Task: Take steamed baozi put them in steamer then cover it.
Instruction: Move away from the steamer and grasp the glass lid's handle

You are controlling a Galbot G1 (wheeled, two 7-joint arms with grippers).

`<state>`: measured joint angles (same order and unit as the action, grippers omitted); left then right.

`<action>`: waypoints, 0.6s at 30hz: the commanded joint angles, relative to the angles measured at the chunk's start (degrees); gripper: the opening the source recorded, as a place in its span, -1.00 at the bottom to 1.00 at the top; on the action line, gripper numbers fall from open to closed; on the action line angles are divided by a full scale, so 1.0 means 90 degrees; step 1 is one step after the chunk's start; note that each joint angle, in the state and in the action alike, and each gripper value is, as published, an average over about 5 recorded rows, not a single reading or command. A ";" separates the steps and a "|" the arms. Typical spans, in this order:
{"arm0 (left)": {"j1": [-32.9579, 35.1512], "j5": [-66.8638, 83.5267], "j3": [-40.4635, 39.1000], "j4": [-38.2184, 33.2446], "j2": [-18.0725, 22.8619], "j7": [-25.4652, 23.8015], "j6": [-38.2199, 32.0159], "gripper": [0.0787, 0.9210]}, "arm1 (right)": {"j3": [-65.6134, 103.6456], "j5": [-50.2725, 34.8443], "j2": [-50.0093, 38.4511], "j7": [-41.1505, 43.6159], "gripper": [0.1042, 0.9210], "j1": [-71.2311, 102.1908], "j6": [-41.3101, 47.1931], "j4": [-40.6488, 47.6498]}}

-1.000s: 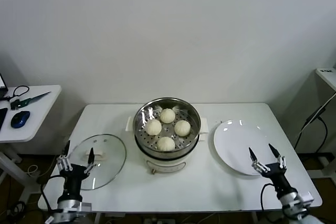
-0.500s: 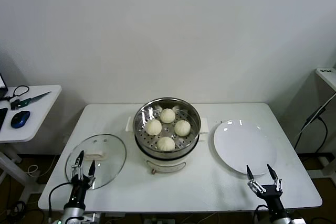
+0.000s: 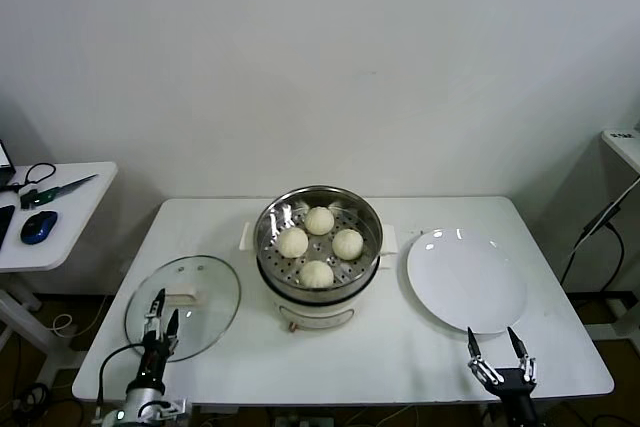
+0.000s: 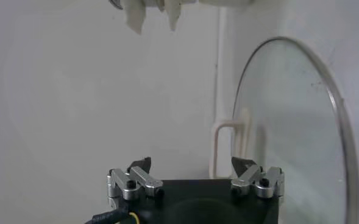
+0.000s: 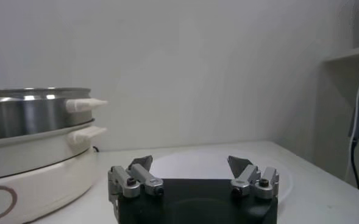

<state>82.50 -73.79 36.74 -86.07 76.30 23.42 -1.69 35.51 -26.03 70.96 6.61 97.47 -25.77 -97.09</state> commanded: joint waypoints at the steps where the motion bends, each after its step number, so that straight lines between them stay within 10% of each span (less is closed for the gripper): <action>1: -0.0640 -0.0449 -0.0037 0.0458 -0.0019 -0.0055 0.0176 0.77 | -0.0010 0.0019 0.0127 -0.0029 0.76 0.0097 -0.0074 -0.0028; 18: -0.1017 -0.0572 -0.0078 0.0892 -0.0052 -0.0098 0.0332 0.77 | -0.0053 0.0037 0.0250 -0.0044 0.76 0.0196 -0.0150 -0.0092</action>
<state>75.18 -77.90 36.24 -80.16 75.89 22.74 0.42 35.14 -25.86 72.96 6.25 98.97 -26.93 -97.69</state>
